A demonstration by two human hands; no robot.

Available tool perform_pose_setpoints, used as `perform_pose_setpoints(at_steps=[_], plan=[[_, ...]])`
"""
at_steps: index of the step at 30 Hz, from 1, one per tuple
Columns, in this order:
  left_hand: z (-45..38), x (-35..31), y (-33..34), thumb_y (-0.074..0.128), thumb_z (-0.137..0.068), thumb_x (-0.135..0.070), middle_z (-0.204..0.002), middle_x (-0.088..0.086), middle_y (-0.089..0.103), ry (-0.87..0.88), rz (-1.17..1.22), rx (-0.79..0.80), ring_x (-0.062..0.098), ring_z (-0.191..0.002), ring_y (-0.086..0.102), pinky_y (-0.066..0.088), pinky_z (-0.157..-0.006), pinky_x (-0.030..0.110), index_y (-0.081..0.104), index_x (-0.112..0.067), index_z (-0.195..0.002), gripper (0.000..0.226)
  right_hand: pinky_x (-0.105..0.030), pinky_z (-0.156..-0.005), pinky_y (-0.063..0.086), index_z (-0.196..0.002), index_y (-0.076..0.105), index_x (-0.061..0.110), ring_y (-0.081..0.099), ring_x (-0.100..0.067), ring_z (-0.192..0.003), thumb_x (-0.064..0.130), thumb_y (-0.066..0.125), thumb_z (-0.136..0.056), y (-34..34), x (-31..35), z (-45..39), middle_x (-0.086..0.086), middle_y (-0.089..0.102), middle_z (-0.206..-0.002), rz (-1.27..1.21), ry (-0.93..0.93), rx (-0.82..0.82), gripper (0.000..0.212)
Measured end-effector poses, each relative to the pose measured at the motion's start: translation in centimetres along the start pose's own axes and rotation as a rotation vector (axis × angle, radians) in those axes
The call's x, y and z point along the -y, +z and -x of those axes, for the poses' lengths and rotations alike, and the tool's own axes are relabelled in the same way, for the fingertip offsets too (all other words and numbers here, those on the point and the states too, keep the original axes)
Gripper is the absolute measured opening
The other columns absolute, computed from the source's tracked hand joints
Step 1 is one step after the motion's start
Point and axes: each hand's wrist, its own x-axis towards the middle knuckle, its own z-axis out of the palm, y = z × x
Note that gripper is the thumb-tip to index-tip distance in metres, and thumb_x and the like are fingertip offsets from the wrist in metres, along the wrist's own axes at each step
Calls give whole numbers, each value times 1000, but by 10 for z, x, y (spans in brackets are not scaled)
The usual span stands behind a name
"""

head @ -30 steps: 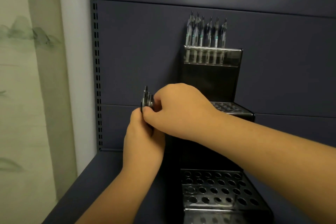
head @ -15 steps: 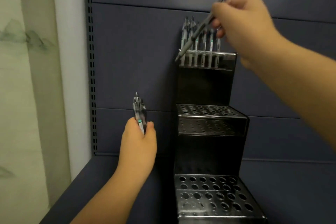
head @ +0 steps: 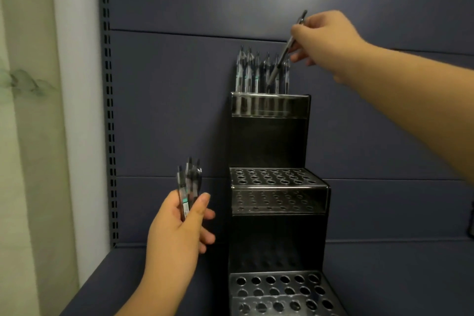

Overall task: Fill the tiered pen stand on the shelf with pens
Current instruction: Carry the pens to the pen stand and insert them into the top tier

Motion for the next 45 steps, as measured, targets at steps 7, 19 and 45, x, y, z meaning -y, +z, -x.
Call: perform_pose_setpoints(at_steps=[7,19,45], plan=[[-4,3,-1,59,-96,-35,-63,0,61,-54,19,-12,13,-50,46,35,-44,30,61,-30,-83,15,-30,-69,60,-105,70,5,74,-16,-73,29,53,-104,11,14,-15,-7,76,-92,136,-23,155,29],[-10,16,-2,60,-97,-31,-58,-14,64,-30,-197,-15,9,-60,56,46,-67,33,68,-23,-89,14,-23,-56,44,-95,68,9,64,-11,-62,24,62,-101,35,20,-18,0,79,-80,386,127,525,18],[2,3,2,57,-98,-36,-53,-3,54,3,-8,55,8,-49,48,42,-55,27,63,-18,-79,28,-35,-78,54,-95,72,26,59,-8,-82,43,59,-95,68,0,135,12,60,-88,421,-581,392,22]])
